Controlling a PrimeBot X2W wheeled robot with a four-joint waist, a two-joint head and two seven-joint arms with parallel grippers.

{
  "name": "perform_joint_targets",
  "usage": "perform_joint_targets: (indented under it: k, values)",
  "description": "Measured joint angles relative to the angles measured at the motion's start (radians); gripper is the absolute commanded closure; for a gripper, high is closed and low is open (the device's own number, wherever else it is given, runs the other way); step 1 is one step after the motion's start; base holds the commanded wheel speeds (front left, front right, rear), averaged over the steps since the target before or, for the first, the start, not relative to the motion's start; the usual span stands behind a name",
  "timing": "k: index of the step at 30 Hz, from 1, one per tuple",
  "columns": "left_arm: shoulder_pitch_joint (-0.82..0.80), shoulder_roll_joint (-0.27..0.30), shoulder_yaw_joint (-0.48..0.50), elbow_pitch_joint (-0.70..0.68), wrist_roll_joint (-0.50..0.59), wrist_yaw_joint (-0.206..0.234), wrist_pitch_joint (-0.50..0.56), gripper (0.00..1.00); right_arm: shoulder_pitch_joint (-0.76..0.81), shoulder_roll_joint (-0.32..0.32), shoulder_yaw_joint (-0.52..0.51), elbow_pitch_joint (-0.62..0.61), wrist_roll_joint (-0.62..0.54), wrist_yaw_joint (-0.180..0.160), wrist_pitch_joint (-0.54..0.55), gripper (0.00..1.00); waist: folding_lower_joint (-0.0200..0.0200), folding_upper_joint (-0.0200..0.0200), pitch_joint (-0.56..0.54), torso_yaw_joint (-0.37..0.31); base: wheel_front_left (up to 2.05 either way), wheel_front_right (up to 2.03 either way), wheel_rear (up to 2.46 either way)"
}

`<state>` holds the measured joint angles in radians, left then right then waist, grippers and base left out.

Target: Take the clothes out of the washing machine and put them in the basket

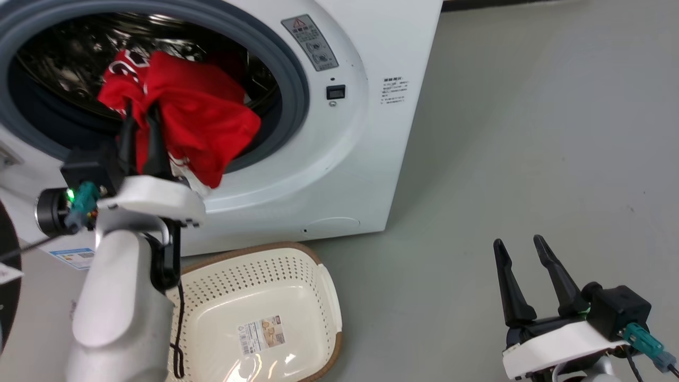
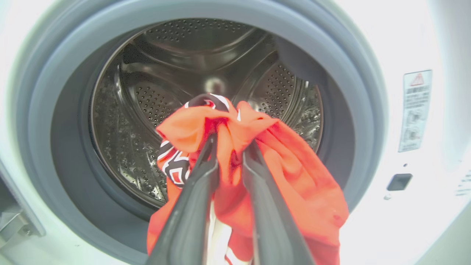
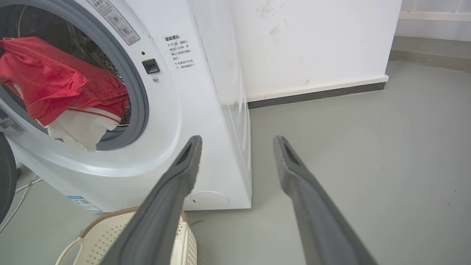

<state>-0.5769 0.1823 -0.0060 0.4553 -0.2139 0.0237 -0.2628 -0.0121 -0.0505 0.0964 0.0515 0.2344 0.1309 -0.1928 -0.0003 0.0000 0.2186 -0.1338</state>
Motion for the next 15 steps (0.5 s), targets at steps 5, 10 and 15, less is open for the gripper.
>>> perform_joint_targets:
  k: [5, 10, 15]
  values:
    - [0.120, -0.026, -0.020, -0.140, 0.012, 0.005, 0.000, 1.00, 0.038, 0.000, -0.023, -0.018, -0.009, 0.000, 0.016, 0.00, 0.0000, 0.0000, -0.044, 0.031, 0.00, 0.00, 0.00]
    - [0.245, -0.041, -0.044, -0.281, 0.021, 0.018, 0.005, 1.00, 0.068, 0.000, -0.035, -0.038, -0.023, 0.000, 0.037, 0.00, 0.0000, 0.0000, -0.084, 0.064, 0.00, 0.00, 0.00]
    - [0.391, -0.057, -0.075, -0.419, 0.026, 0.034, 0.040, 1.00, 0.100, 0.000, -0.040, -0.062, -0.029, 0.000, 0.054, 0.00, 0.0000, 0.0000, -0.112, 0.099, 0.00, 0.00, 0.00]
